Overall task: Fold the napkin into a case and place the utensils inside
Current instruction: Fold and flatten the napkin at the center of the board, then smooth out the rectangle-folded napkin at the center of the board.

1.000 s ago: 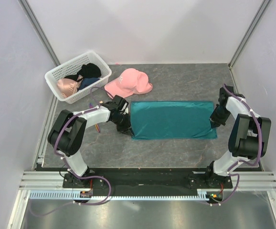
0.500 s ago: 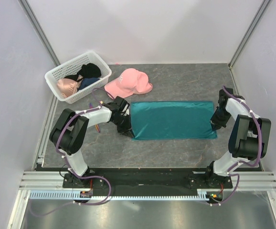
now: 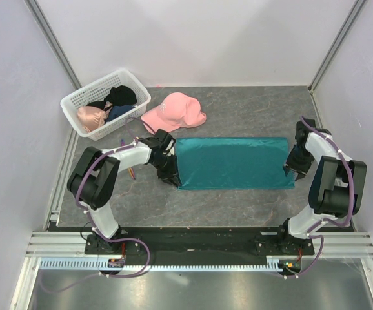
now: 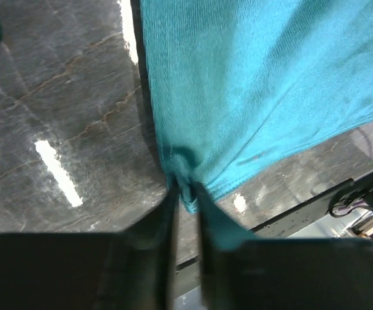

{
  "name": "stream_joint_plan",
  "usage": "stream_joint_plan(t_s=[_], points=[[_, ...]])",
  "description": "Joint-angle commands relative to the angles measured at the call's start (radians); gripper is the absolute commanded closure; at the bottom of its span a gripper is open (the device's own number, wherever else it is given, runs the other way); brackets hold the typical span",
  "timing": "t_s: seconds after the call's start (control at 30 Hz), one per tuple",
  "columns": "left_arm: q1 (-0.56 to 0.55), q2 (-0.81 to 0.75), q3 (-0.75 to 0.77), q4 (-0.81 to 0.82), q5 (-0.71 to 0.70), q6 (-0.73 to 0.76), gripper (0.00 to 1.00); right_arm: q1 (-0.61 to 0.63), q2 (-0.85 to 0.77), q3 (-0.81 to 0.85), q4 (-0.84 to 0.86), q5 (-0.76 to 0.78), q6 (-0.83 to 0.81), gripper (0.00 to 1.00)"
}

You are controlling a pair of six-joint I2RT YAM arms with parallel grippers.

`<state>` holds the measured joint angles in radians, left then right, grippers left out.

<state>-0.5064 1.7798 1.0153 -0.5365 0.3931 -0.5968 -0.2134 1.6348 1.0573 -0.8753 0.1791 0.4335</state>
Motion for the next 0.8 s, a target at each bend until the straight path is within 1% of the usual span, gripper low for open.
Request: stream_joint_plan(t_s=[0.0,0.03,0.17,0.2,0.23,0.3,0.37,0.43,0.5,0.6,0.77], points=[[-0.003,-0.078,0.042,-0.049,-0.028,0.049,0.65,-0.001,-0.078,0.059,-0.056,0.048,-0.022,0.4],[-0.003,-0.095,0.042,-0.051,-0.028,0.049,0.6,-0.001,-0.085,0.069,-0.059,0.045,-0.033,0.37],[-0.004,-0.135,0.063,-0.062,0.007,0.052,0.57,-0.003,-0.101,0.066,-0.059,0.011,-0.052,0.36],[-0.006,-0.138,0.068,-0.063,0.018,0.048,0.58,-0.001,-0.099,0.052,-0.048,-0.003,-0.052,0.37],[-0.006,-0.137,0.081,-0.063,0.023,0.045,0.63,-0.003,-0.096,0.046,-0.041,-0.032,-0.052,0.39],[-0.011,-0.117,0.097,-0.056,0.036,0.045,0.68,-0.001,-0.09,0.03,-0.009,-0.062,-0.049,0.44],[-0.015,-0.096,0.118,-0.046,0.044,0.043,0.76,-0.001,-0.076,0.021,0.012,-0.093,-0.038,0.49],[-0.02,-0.053,0.123,-0.014,0.07,0.038,0.81,-0.001,-0.049,0.012,0.036,-0.118,-0.036,0.59],[-0.026,-0.017,0.129,-0.01,0.09,0.045,0.84,-0.003,-0.036,0.0,0.054,-0.136,-0.03,0.65],[-0.04,0.027,0.111,0.004,0.09,0.061,0.86,-0.006,-0.027,-0.019,0.084,-0.121,-0.035,0.71],[-0.046,0.047,0.033,0.029,0.064,0.084,0.87,-0.014,0.008,-0.063,0.107,-0.095,-0.019,0.73]])
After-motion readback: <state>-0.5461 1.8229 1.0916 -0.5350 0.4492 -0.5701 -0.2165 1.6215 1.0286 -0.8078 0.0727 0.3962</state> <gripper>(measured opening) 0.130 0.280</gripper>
